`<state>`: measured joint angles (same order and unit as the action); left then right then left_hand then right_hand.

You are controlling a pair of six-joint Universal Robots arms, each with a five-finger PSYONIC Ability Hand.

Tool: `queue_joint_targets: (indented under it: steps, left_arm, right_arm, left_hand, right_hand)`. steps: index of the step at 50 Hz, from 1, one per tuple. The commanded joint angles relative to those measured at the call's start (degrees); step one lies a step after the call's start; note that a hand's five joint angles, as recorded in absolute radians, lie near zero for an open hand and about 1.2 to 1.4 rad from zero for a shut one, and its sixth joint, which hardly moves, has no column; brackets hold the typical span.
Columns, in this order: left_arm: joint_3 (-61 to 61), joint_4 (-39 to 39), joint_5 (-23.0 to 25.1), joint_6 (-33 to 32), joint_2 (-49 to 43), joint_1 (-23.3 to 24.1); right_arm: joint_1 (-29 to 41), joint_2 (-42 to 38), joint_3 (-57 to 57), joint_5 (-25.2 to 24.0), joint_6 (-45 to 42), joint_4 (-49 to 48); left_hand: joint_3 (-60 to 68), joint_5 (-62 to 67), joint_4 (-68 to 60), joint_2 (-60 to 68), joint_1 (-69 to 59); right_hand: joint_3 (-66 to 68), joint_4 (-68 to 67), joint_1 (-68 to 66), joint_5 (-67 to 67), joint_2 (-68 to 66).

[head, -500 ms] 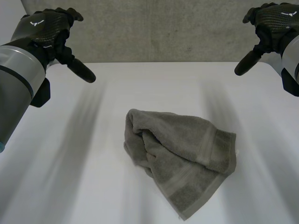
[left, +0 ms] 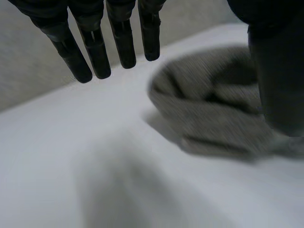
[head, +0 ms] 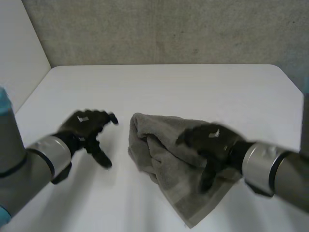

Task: Fold the towel.

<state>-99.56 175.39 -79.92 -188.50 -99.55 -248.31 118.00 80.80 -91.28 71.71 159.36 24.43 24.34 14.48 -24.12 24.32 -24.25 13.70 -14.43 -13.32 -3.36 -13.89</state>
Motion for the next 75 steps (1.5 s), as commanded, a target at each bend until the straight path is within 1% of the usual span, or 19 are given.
queue_joint_targets:
  steps: [1, 7, 11, 26, 37, 43, 48, 49, 50, 52, 56, 59, 61, 66, 67, 69, 72, 74, 75]
  left_arm:
    - [-2.5, 4.1, 2.8, -3.2, -6.0, 1.0]
    - [-0.3, 8.9, 2.6, -2.8, -10.7, 3.8]
    - [0.7, 12.1, 2.5, -2.7, -12.7, 5.1]
    - [9.2, 15.2, 1.3, -3.1, -23.0, 11.3]
    - [17.8, 15.4, -4.7, -3.1, -29.3, 13.2]
    - [21.5, 15.3, -5.0, -3.1, -31.2, 15.2]
    - [23.0, 15.3, -4.8, -3.1, -32.4, 17.2]
    - [23.4, 15.3, -4.8, -3.1, -32.9, 17.7]
    - [23.4, 15.3, -4.8, -3.1, -32.9, 17.7]
    - [24.1, 15.4, -5.1, -3.2, -33.1, 18.4]
    - [25.0, 15.5, -6.3, -3.2, -32.0, 18.3]
    - [27.7, 15.8, -9.3, -3.2, -29.5, 17.2]
    - [29.7, 16.4, -11.0, -3.3, -28.0, 16.5]
    - [40.1, 17.9, -15.2, -2.3, -20.9, 7.8]
    - [40.1, 17.9, -15.2, -2.3, -20.9, 7.8]
    - [42.2, 18.0, -15.2, -1.6, -18.8, 6.3]
    - [44.4, 18.1, -15.2, 3.7, -15.7, 3.7]
    - [43.8, 17.8, -15.3, 12.9, -12.8, 0.0]
    - [43.8, 17.8, -15.3, 13.0, -12.8, 0.0]
  right_arm:
    - [2.8, -1.3, -7.2, -0.7, 0.1, -6.2]
    - [5.4, -5.2, -11.1, 0.4, 0.9, -18.3]
    - [6.8, -7.2, -13.0, 4.2, 0.4, -27.6]
    - [8.9, -14.6, -10.9, 15.9, 0.0, -34.0]
    - [8.2, -15.8, -9.1, 24.8, -0.5, -34.8]
    - [8.1, -15.0, -9.4, 26.1, -0.8, -35.8]
    - [7.9, -14.6, -9.4, 25.7, -0.9, -36.0]
    - [7.0, -14.5, -9.3, 25.4, -0.9, -36.0]
    - [5.9, -14.4, -9.1, 25.1, -1.0, -36.0]
    - [4.7, -14.3, -8.9, 24.8, -1.1, -35.9]
    - [2.3, -13.3, -7.6, 22.7, -3.1, -35.9]
    - [-0.3, -12.0, -5.1, 17.7, -6.2, -36.7]
    - [-3.3, -10.8, -0.2, 9.0, -8.8, -40.0]
    - [-8.0, -8.3, 6.9, -1.2, -7.8, -49.5]
    - [-8.1, -8.3, 6.9, -1.2, -7.8, -49.6]
    - [-9.9, -3.2, 8.5, -2.5, -2.3, -60.3]
    - [-11.2, -1.4, 8.9, -2.5, 3.2, -65.4]
    - [-15.8, -0.7, 10.3, -3.2, 15.6, -70.3]
    - [-15.8, -0.7, 10.3, -3.2, 15.7, -70.3]
  left_hand:
    - [0.5, 0.4, -0.7, 0.5, -0.6]
    - [-0.2, -0.3, -0.1, -0.1, 0.1]
    - [0.0, -0.1, -0.2, 0.0, -0.1]
    - [0.0, -0.1, -0.2, 0.0, -0.1]
    - [0.2, 0.0, -0.4, 0.2, -0.3]
    - [2.8, 2.7, -3.1, 2.9, -2.9]
    - [17.3, 17.2, -17.5, 17.4, -17.4]
    - [31.5, 31.3, -31.7, 31.5, -31.6]
    - [31.6, 31.5, -31.8, 31.6, -31.7]
    - [55.6, 55.4, -55.8, 55.6, -55.7]
    - [55.7, 55.5, -55.9, 55.7, -55.8]
    - [55.7, 55.5, -55.9, 55.7, -55.8]
    - [55.7, 55.5, -55.9, 55.7, -55.8]
    - [55.7, 55.5, -55.9, 55.7, -55.8]
    - [55.7, 55.5, -55.9, 55.7, -55.8]
    - [55.7, 55.5, -55.9, 55.7, -55.8]
    - [55.7, 55.5, -55.9, 55.7, -55.8]
    - [55.7, 55.5, -55.9, 55.7, -55.8]
    - [55.7, 55.5, -55.9, 55.7, -55.8]
  right_hand:
    - [-1.3, 2.0, 0.9, 0.9, 1.5]
    - [-1.9, 2.7, 1.6, 1.6, 2.1]
    - [-1.9, 2.7, 1.6, 1.6, 2.1]
    - [0.6, 0.1, -1.0, -0.9, -0.4]
    - [17.6, -16.8, -18.0, -17.9, -17.4]
    - [41.6, -40.9, -42.0, -42.0, -41.4]
    - [64.2, -63.4, -64.6, -64.5, -64.0]
    - [66.3, -65.5, -66.7, -66.6, -66.1]
    - [66.3, -65.6, -66.7, -66.6, -66.1]
    - [66.3, -65.6, -66.7, -66.6, -66.1]
    - [66.3, -65.6, -66.7, -66.6, -66.1]
    - [66.3, -65.6, -66.7, -66.6, -66.1]
    - [66.3, -65.6, -66.7, -66.6, -66.1]
    - [66.3, -65.6, -66.7, -66.6, -66.1]
    - [66.3, -65.6, -66.7, -66.6, -66.1]
    - [66.3, -65.6, -66.7, -66.6, -66.1]
    - [66.3, -65.6, -66.7, -66.6, -66.1]
    - [66.3, -65.6, -66.7, -66.6, -66.1]
    - [66.3, -65.6, -66.7, -66.6, -66.1]
